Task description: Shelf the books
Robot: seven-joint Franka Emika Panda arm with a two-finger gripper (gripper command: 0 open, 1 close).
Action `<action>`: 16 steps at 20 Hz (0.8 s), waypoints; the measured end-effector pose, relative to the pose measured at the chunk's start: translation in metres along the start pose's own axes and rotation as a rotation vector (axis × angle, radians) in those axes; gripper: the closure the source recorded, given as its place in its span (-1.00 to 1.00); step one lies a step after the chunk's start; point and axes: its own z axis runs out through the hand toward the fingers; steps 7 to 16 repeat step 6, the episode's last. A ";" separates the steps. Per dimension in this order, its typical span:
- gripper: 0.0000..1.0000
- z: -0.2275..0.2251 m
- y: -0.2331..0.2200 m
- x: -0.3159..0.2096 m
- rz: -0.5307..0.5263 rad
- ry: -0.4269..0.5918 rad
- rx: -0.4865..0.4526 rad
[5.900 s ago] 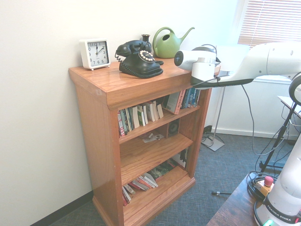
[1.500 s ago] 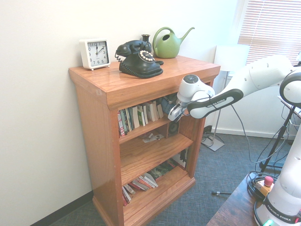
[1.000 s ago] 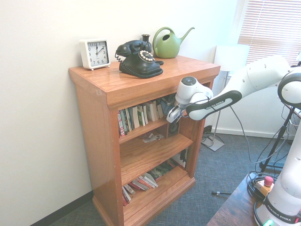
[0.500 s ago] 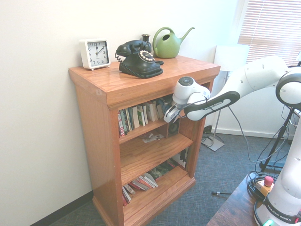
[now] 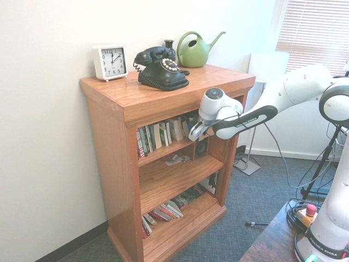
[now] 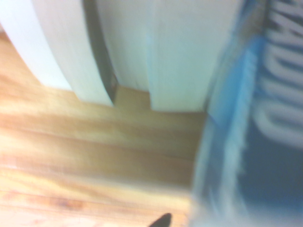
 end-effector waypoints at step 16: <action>-1.00 -0.027 0.053 -0.061 -0.004 -0.039 -0.008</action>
